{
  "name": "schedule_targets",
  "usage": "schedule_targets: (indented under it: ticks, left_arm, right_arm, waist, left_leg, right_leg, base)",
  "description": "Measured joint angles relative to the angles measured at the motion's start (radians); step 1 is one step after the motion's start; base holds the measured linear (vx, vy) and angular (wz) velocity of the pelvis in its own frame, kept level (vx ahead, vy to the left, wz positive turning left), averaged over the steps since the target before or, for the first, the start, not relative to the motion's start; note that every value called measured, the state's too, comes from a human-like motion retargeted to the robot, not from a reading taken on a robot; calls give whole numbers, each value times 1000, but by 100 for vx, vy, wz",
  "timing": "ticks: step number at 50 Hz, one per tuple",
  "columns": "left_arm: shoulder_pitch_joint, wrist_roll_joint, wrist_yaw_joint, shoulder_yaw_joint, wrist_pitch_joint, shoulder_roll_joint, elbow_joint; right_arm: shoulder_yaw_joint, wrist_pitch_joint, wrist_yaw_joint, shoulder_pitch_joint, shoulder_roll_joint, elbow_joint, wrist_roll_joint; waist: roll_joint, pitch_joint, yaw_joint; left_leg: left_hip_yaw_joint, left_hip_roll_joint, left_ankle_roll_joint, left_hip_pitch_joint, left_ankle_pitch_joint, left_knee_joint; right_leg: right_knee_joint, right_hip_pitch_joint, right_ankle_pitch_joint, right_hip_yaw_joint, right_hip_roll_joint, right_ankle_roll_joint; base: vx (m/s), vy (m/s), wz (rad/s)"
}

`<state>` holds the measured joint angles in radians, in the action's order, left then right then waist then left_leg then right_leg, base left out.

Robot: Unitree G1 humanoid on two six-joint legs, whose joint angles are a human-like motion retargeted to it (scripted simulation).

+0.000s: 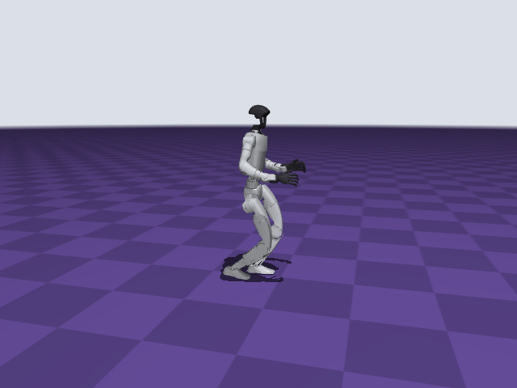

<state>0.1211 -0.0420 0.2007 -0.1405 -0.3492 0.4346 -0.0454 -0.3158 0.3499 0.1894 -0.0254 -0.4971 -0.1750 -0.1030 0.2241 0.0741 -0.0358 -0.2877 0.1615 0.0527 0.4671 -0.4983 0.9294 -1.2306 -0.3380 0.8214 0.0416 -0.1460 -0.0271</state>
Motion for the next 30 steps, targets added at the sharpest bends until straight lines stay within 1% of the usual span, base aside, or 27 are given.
schedule_targets:
  ticks: [2,3,6,8,10,13,15,17,18,20,22,23,25,27,30]
  left_arm:
    - [28,12,-20,4,12,-16,26]
    - [43,17,-30,6,17,-24,37]
    - [90,36,-75,19,33,-47,58]
    - [120,49,-109,31,46,-60,61]
    - [150,60,-139,46,57,-69,53]
    - [180,77,-182,65,62,-70,26]
    - [195,92,-201,75,57,-63,-8]
    - [196,109,-210,85,44,-52,-59]
    - [194,118,-210,89,37,-48,-81]
    - [187,136,-199,97,25,-44,-126]
    - [175,149,-169,107,17,-42,-167]
    - [166,155,-149,111,16,-40,-184]
    - [144,162,-107,124,13,-31,-212]
    - [119,155,-66,138,11,-15,-223]
    - [81,119,-17,149,10,10,-196]
  right_arm:
    - [9,-2,10,-32,8,15,3]
    - [12,-3,14,-47,11,26,6]
    - [16,-4,14,-81,14,68,22]
    - [15,-3,4,-93,9,100,40]
    - [10,-1,-15,-92,-1,131,60]
    - [-2,0,-56,-74,-13,166,96]
    - [-16,-3,-91,-46,-8,180,117]
    - [-30,-11,-122,4,-7,170,131]
    - [-36,-15,-134,31,-7,159,133]
    - [-47,-22,-154,83,-11,128,126]
    - [-54,-27,-163,126,-22,94,112]
    - [-55,-29,-164,141,-30,80,106]
    - [-54,-31,-159,160,-52,63,100]
    - [-39,-33,-150,166,-74,62,101]
    - [-1,-30,-130,162,-96,74,99]
  waist:
    - [-42,16,39]
    - [-67,24,62]
    - [-139,44,135]
    - [-174,49,177]
    - [-195,51,210]
    - [-198,44,242]
    - [-183,36,249]
    - [-161,23,239]
    - [-150,15,234]
    - [-127,0,217]
    - [-101,-9,186]
    - [-86,-12,166]
    - [-56,-16,119]
    - [-26,-14,73]
    - [-1,-1,23]
  left_leg:
    - [40,-67,-15,72,-3,143]
    - [69,-102,-32,112,10,218]
    - [152,-193,-90,229,104,425]
    - [194,-242,-104,294,165,538]
    - [226,-267,-110,339,212,623]
    - [246,-260,-114,360,257,683]
    - [234,-238,-108,342,258,680]
    - [207,-200,-96,301,244,636]
    - [192,-184,-93,275,235,604]
    - [160,-147,-91,215,213,523]
    - [126,-99,-92,155,205,430]
    - [110,-73,-89,128,199,383]
    - [86,-15,-78,75,176,293]
    - [81,44,-67,23,137,213]
    - [78,95,-26,-52,6,122]
  right_leg:
    - [7,2,-4,-14,68,19]
    - [10,2,-6,-20,107,30]
    - [18,1,-13,-34,213,64]
    - [27,0,-19,-41,265,80]
    - [32,0,-23,-42,297,88]
    - [35,1,-32,-37,308,85]
    - [32,-2,-47,-23,297,67]
    - [15,-18,-94,40,297,16]
    - [3,-31,-128,45,284,-5]
    - [-40,-67,-209,38,242,-41]
    - [-118,-122,-289,22,178,-63]
    - [-163,-153,-312,16,143,-68]
    - [-255,-215,-334,17,79,-79]
    - [-340,-271,-327,36,37,-90]
    - [-428,-341,-298,65,8,-102]
  base:
    - [-10,-13,-37]
    - [-10,-12,-50]
    - [-8,-11,-50]
    - [-4,-8,-33]
    - [-1,-3,-12]
    - [0,0,0]
    - [7,2,24]
    - [7,6,39]
    - [7,6,22]
    - [6,6,5]
    - [3,7,1]
    - [3,7,7]
    - [3,7,15]
    - [3,6,18]
    - [1,2,4]
